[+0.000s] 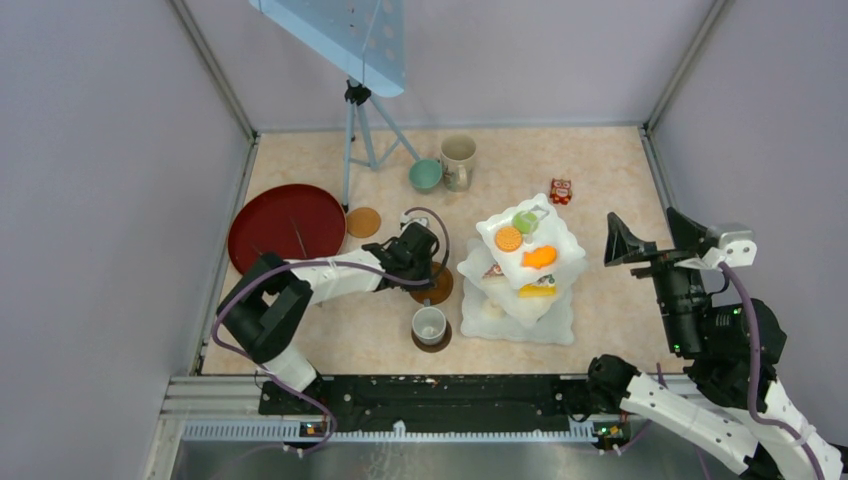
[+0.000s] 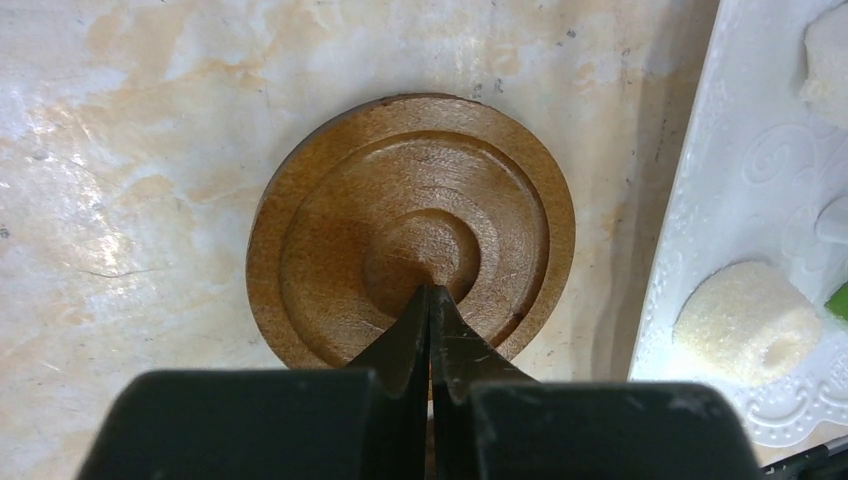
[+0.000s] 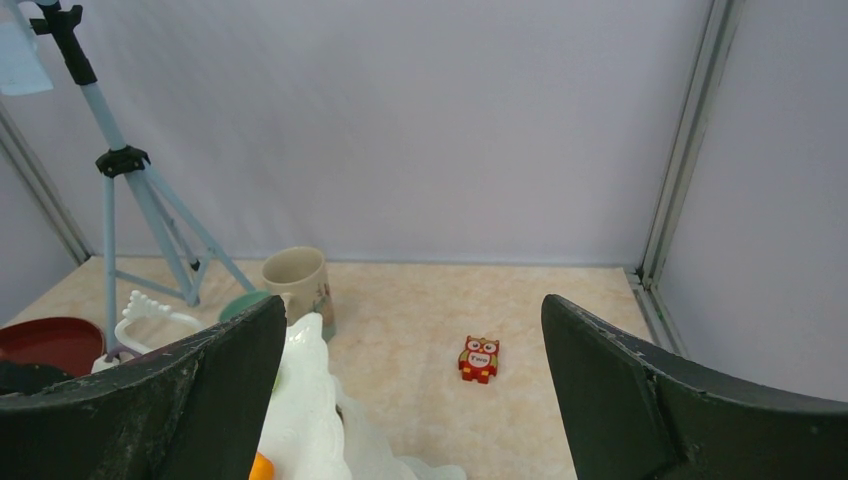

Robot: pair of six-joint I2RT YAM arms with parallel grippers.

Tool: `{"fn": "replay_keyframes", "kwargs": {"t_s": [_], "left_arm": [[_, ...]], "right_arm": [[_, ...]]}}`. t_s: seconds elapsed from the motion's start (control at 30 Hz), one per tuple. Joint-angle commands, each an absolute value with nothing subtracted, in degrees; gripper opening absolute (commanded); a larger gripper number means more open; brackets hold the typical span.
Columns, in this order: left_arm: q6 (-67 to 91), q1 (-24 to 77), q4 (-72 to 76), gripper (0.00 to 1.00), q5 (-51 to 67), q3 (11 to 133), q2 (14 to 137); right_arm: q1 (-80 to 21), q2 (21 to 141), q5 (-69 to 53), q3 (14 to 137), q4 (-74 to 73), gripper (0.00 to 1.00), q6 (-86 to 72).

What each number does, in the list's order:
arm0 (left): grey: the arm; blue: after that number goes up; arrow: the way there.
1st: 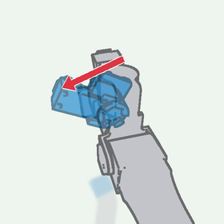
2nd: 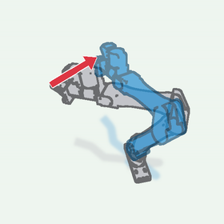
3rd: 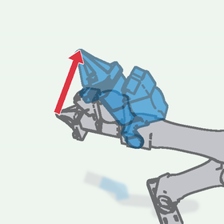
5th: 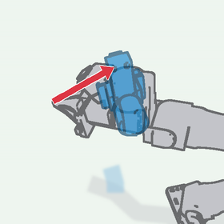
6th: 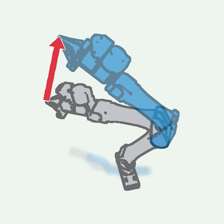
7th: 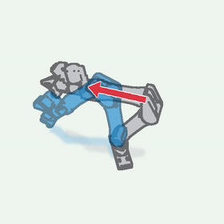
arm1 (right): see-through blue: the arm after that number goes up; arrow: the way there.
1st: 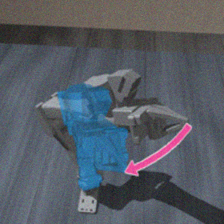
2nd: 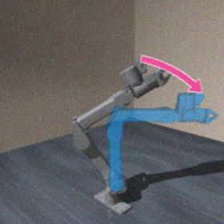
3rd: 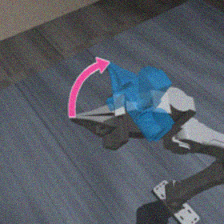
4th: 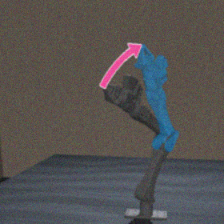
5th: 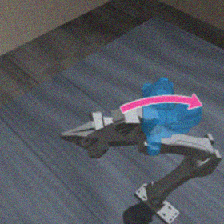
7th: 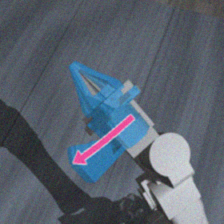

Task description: Serve the afternoon tea

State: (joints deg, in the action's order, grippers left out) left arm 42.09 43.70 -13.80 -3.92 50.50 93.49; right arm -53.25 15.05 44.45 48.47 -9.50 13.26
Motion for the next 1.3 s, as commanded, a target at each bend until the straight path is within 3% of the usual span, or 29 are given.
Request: {"fn": "replay_keyframes", "kwargs": {"t_s": [0.0, 0.13, 0.27, 0.37, 0.53, 0.67, 0.73, 0.97, 1.27], "left_arm": [[42.3, 44.6, -17.3, 0.01, -4.4, 49.4, 92.8], [40.9, 44.5, -19.6, 0.03, -7.8, 51.7, 91.4], [38.4, 44.3, -22.5, 0.19, -11.5, 57.5, 90.7], [37.3, 44.2, -23.2, 0.24, -13.8, 61.3, 89.6], [33.9, 43.7, -13.9, 0.57, -15.5, 63.1, 86.7], [31.8, 43.3, -9.3, 0.82, -19.2, 69.1, 91.5], [30.5, 43.0, -8.9, 0.89, -20.5, 75.9, 95.9], [28.9, 41.9, -11.4, 0.93, -24.6, 95.3, 112.2], [27.7, 41.0, -9.4, 0.82, -27.7, 102.5, 122.1]], "right_arm": [[-54.0, 14.7, 44.3, 50.0, -9.3, 0.96, 12.5], [-54.0, 14.8, 44.3, 49.6, -8.7, 0.96, 12.6], [-54.0, 15.1, 43.9, 49.2, -7.9, 0.96, 12.8], [-54.0, 15.3, 43.8, 49.4, -8.0, 0.96, 13.0], [-54.0, 15.1, 44.2, 49.4, -8.0, 0.96, 13.2], [-54.0, 15.1, 43.9, 49.2, -7.9, 0.96, 12.9], [-54.0, 15.1, 43.8, 49.3, -8.0, 0.96, 12.7], [-54.0, 14.8, 44.4, 51.1, -9.7, 0.96, 11.7], [-54.0, 14.3, 44.4, 51.3, -10.1, 0.96, 11.8]]}}
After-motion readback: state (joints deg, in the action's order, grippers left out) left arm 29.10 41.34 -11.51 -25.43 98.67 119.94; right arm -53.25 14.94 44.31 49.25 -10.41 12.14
